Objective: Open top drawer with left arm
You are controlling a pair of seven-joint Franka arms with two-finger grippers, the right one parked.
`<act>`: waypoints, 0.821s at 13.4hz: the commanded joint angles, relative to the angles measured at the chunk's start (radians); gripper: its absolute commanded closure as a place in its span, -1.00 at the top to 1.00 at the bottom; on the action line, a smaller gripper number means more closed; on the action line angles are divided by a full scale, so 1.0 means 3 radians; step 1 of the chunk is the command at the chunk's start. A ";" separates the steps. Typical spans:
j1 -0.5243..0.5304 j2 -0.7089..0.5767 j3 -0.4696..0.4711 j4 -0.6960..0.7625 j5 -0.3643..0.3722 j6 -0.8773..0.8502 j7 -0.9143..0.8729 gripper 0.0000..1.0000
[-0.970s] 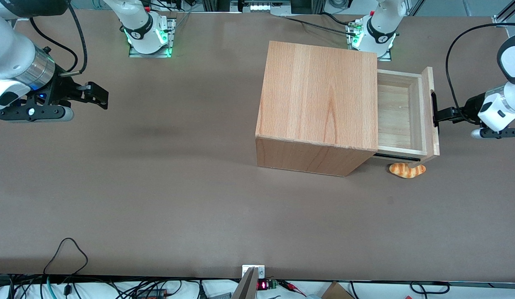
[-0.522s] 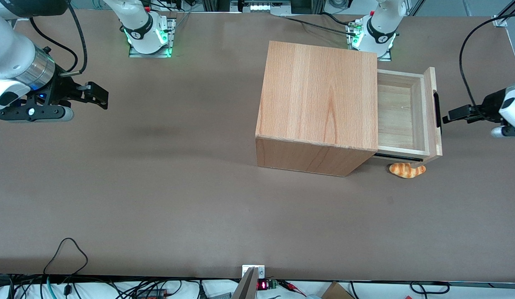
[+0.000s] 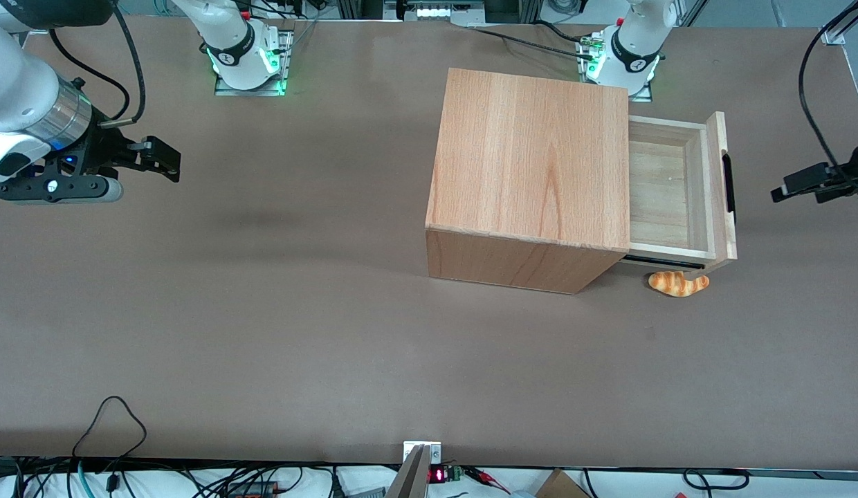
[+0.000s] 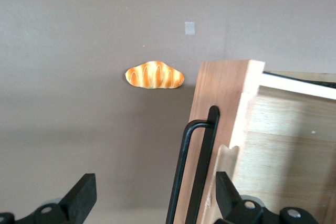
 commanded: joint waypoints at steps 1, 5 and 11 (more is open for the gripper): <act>0.0020 0.0051 -0.0050 0.0340 0.0071 -0.0259 -0.0132 1.00; -0.0051 0.0051 -0.0075 0.0534 0.0137 -0.0398 -0.0255 1.00; -0.0674 0.0030 0.0226 0.0622 0.0388 -0.0403 -0.0296 1.00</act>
